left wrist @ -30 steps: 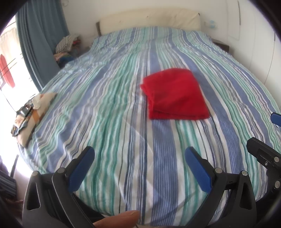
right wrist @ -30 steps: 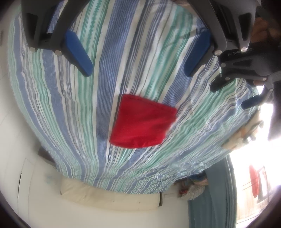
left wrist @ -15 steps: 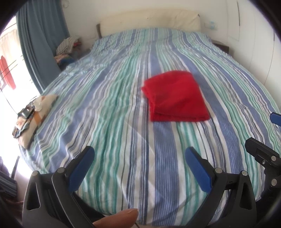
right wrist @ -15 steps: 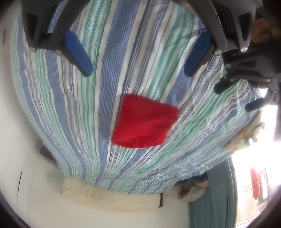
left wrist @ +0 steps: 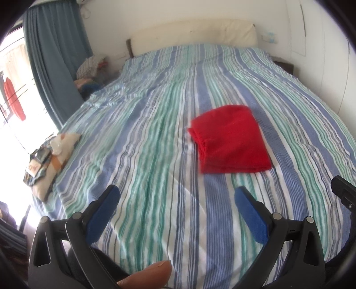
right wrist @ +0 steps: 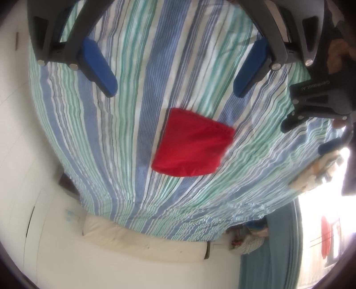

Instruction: Fold small clothes

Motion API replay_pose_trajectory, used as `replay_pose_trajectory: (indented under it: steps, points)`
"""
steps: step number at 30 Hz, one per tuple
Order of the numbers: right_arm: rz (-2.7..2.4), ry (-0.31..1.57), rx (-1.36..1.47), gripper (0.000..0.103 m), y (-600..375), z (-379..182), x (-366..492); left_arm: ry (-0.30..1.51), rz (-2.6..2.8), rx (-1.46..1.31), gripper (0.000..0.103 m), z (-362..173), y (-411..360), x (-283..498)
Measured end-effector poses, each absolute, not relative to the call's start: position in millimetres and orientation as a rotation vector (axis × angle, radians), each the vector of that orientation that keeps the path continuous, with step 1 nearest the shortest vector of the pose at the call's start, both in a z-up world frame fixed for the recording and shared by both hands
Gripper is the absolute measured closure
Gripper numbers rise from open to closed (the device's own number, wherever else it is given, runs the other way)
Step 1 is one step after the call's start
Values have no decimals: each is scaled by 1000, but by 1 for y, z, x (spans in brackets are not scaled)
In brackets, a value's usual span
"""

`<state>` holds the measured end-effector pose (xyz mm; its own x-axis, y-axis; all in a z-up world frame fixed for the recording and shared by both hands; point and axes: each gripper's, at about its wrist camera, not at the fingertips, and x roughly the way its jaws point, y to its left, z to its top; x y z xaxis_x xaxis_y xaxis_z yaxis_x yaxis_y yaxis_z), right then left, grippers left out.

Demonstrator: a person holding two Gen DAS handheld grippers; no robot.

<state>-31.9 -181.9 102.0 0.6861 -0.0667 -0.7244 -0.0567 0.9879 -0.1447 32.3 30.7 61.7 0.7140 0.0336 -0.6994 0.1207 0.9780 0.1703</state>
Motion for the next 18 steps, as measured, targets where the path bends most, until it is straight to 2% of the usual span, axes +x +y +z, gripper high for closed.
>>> replay_pose_trajectory:
  steps: [8,18]
  points:
    - [-88,800,-169,1,-192,103,-32,823,-113,175,0,50,23,27]
    - [-87,801,-164,1,-190,102,-33,784,-97,178,0,53,20,19]
